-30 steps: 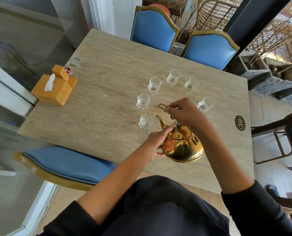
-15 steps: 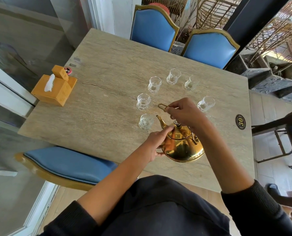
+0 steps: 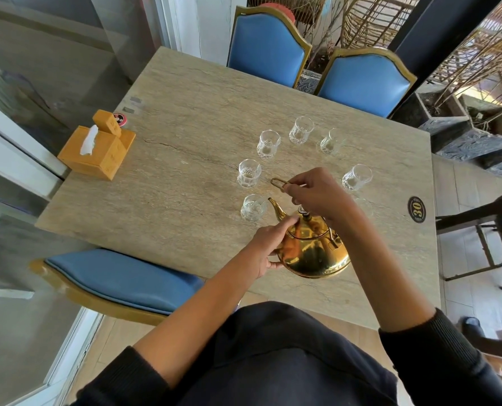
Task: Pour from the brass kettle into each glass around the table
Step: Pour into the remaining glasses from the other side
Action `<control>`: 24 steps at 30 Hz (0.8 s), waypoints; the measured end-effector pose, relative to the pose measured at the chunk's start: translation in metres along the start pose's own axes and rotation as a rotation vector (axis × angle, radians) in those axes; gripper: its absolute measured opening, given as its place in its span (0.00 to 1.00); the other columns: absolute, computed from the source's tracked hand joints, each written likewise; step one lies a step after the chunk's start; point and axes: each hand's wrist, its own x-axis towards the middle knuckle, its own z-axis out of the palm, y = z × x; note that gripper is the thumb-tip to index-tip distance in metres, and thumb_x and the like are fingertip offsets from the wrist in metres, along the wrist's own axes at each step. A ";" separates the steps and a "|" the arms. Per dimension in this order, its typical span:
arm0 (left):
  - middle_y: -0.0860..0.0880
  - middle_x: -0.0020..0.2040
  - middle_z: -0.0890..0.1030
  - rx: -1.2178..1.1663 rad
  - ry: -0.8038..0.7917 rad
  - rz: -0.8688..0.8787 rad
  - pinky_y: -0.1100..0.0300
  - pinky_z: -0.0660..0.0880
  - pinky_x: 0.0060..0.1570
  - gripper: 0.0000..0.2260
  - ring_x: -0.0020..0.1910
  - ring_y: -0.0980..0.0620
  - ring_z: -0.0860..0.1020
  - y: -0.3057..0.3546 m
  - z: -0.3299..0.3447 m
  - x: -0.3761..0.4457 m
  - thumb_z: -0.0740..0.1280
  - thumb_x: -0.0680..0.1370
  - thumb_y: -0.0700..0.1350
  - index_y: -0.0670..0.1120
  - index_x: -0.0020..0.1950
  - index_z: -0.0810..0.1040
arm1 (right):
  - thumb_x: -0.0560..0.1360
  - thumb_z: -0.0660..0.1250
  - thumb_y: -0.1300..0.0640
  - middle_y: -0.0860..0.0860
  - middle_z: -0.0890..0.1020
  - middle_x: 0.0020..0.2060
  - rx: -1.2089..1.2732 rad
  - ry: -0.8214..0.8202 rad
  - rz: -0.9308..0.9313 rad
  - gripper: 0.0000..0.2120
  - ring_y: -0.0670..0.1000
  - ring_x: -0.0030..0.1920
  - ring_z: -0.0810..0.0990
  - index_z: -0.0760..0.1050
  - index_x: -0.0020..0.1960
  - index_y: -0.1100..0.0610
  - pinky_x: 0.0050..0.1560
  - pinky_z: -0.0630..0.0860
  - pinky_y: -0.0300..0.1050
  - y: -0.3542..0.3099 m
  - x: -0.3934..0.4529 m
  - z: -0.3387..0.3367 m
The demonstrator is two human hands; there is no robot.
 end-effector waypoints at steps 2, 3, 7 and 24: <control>0.43 0.61 0.83 0.001 0.002 -0.001 0.44 0.79 0.60 0.30 0.62 0.44 0.80 -0.001 -0.001 0.000 0.73 0.76 0.68 0.47 0.67 0.79 | 0.79 0.66 0.57 0.50 0.80 0.31 0.012 0.012 -0.005 0.11 0.44 0.24 0.70 0.85 0.54 0.61 0.28 0.66 0.38 0.002 -0.001 0.002; 0.43 0.61 0.84 0.002 0.003 0.000 0.45 0.79 0.59 0.30 0.62 0.44 0.81 -0.002 -0.001 0.000 0.73 0.76 0.68 0.47 0.67 0.79 | 0.79 0.66 0.57 0.50 0.80 0.31 0.022 0.018 -0.008 0.11 0.44 0.24 0.70 0.85 0.53 0.62 0.28 0.66 0.39 0.004 -0.001 0.003; 0.43 0.62 0.84 0.019 0.024 0.014 0.45 0.78 0.58 0.29 0.64 0.43 0.80 -0.004 -0.005 0.005 0.75 0.76 0.66 0.48 0.68 0.79 | 0.79 0.67 0.55 0.51 0.81 0.30 0.074 0.048 -0.030 0.11 0.42 0.22 0.70 0.85 0.51 0.60 0.28 0.67 0.40 0.013 -0.010 0.008; 0.42 0.61 0.86 0.072 0.000 -0.010 0.45 0.80 0.52 0.35 0.62 0.42 0.83 -0.058 0.011 0.008 0.81 0.70 0.66 0.47 0.69 0.78 | 0.81 0.65 0.53 0.48 0.76 0.27 0.217 0.030 0.082 0.11 0.40 0.21 0.70 0.84 0.55 0.57 0.23 0.64 0.34 0.061 -0.067 0.013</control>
